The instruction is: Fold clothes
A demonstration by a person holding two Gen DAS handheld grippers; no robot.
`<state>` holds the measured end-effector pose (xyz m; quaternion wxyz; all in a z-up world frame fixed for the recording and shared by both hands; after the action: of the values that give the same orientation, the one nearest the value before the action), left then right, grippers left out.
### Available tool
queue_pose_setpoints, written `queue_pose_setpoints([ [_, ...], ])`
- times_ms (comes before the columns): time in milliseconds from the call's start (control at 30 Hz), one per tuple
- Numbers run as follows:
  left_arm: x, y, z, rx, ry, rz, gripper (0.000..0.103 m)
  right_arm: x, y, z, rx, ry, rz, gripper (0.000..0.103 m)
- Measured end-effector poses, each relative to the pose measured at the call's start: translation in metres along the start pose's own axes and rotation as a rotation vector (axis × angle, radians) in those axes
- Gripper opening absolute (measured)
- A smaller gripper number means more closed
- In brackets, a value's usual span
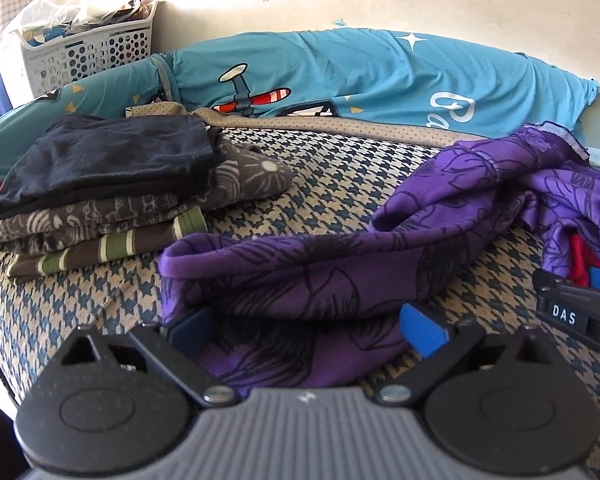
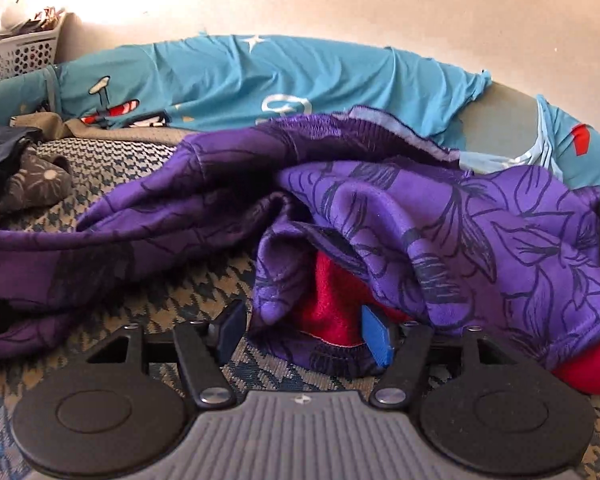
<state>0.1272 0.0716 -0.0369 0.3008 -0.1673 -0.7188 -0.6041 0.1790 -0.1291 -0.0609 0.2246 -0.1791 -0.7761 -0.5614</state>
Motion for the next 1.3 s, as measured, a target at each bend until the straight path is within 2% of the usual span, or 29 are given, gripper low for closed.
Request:
queue_pose_setpoints([
  [100, -0.001, 0.0, 0.0, 0.003, 0.0, 0.002, 0.101, -0.002, 0.0, -0.002, -0.015, -0.019, 0.007, 0.042],
  [167, 0.0, 0.001, 0.001, 0.006, -0.002, 0.003, 0.101, -0.001, 0.0, -0.005, -0.03, -0.034, 0.006, 0.017],
  [267, 0.0, 0.002, 0.002, 0.011, -0.005, 0.003, 0.101, 0.003, 0.0, -0.011, -0.073, -0.029, 0.003, 0.01],
  [467, 0.001, 0.009, 0.012, 0.043, 0.025, -0.017, 0.101, 0.025, 0.005, -0.015, -0.131, 0.028, -0.027, 0.009],
  [700, 0.004, 0.022, 0.032, 0.087, 0.111, -0.075, 0.102, 0.069, 0.012, -0.011, -0.183, 0.211, -0.094, 0.008],
  [833, 0.006, 0.024, 0.044, 0.124, 0.122, -0.067, 0.102, 0.094, 0.014, -0.003, -0.172, 0.289, -0.138, 0.008],
  [1033, 0.018, 0.023, 0.044, 0.102, 0.086, -0.094, 0.103, 0.121, 0.011, 0.02, -0.125, 0.368, -0.168, 0.008],
  [1300, 0.032, 0.022, 0.037, 0.07, 0.017, -0.113, 0.103, 0.151, -0.013, 0.05, -0.05, 0.436, -0.148, 0.008],
])
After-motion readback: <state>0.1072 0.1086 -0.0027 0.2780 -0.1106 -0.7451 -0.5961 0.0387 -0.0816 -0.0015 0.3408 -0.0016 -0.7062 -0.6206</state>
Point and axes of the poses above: each gripper's, at about its wrist camera, not at the fingertips, and x roughly against the way its jaws point, z to its left, y to its top, the point moved 4 cm from there along -x, roughly the way its jaws point, and after that the axes turned 11 degrees about x, right-handed, at the moved point
